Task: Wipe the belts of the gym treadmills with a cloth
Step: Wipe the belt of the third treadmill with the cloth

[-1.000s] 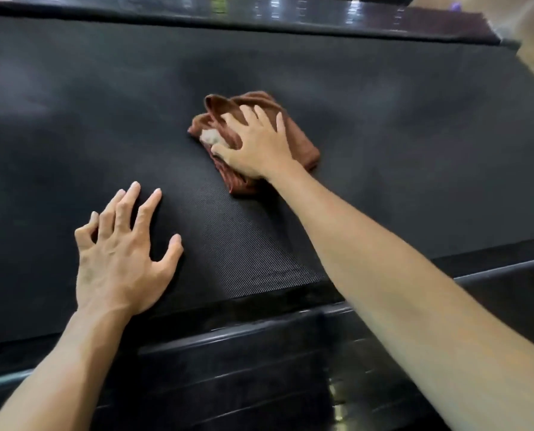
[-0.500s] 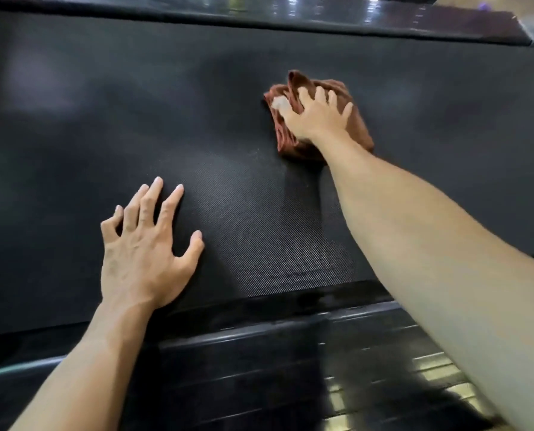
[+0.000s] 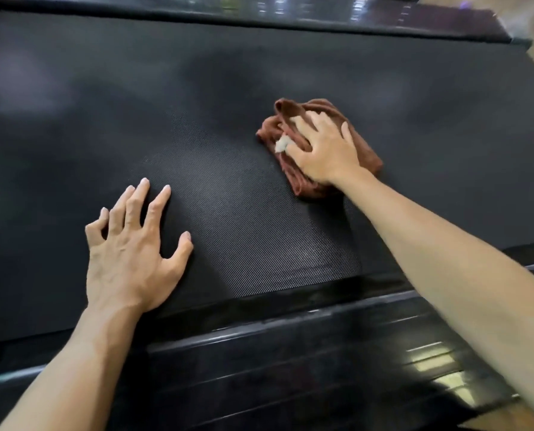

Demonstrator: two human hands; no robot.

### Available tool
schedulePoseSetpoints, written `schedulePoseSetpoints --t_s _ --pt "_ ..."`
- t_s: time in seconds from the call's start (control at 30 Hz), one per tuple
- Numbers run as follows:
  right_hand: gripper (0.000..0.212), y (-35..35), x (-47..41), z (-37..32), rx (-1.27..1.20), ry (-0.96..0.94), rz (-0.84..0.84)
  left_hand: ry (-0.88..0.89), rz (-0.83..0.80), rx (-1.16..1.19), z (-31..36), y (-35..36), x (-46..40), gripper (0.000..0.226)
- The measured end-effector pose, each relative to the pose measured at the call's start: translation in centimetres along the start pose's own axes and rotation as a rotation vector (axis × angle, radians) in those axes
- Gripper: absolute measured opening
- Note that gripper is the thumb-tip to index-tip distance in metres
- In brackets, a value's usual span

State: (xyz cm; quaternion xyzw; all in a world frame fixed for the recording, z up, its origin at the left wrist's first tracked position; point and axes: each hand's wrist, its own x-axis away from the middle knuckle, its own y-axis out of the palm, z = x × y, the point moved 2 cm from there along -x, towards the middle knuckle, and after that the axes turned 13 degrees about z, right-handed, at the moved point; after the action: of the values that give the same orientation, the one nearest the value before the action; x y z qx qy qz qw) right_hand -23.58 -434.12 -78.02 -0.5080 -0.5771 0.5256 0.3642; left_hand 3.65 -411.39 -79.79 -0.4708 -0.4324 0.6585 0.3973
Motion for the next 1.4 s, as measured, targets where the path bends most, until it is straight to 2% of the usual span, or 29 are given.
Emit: schedulePoseSetpoints --t_s 0.1,0.23,0.3,0.4,0.53,0.67,0.73,0.8,0.9,0.97,1.1,1.27,1.4 --pt "0.087 0.0 -5.4 -1.4 0.008 0.157 -0.026 -0.001 0.003 -0.009 -0.1 0.0 0.0 0.079" --pt "0.088 0.3 -10.9 -6.5 -0.033 0.154 -0.085 -0.002 0.011 0.008 0.0 0.0 0.0 0.079" --pt "0.085 0.9 -11.3 -9.7 -0.019 0.056 -0.101 -0.004 0.010 0.017 0.0 0.0 -0.1 0.080" --pt "0.083 1.5 -7.1 -12.3 -0.064 -0.161 -0.104 0.001 -0.001 0.010 -0.1 0.1 -0.2 0.080" --pt "0.084 1.0 -0.8 -8.2 -0.127 -0.237 -0.097 0.001 -0.004 -0.003 -0.1 0.0 -0.2 0.080" --pt "0.082 0.3 -2.3 -3.3 -0.014 -0.008 -0.030 0.001 -0.004 -0.012 0.0 0.0 -0.1 0.081" --pt "0.088 0.3 -5.2 -3.0 -0.005 0.135 -0.022 0.004 -0.004 -0.014 -0.1 0.0 -0.1 0.081" --pt "0.091 0.7 -8.4 -4.0 -0.017 0.191 -0.034 0.002 -0.005 -0.005 -0.1 0.1 -0.1 0.081" --pt "0.088 1.2 -11.1 -6.7 -0.003 0.134 -0.067 0.002 -0.005 -0.005 -0.2 0.1 -0.1 0.080" --pt "0.082 1.6 -10.7 -8.5 0.026 0.027 -0.068 -0.003 -0.003 -0.010 -0.3 0.1 -0.1 0.081" --pt "0.073 2.0 -3.0 -8.7 -0.010 -0.149 -0.020 -0.001 -0.002 0.005 -0.3 0.1 -0.1 0.080" --pt "0.083 0.5 9.3 -3.7 0.013 -0.018 0.075 0.003 0.010 0.010 -0.3 0.1 -0.1 0.080" --pt "0.085 -0.3 7.0 0.7 0.045 0.251 0.078 0.004 0.024 0.005 -0.2 0.2 -0.2 0.080"
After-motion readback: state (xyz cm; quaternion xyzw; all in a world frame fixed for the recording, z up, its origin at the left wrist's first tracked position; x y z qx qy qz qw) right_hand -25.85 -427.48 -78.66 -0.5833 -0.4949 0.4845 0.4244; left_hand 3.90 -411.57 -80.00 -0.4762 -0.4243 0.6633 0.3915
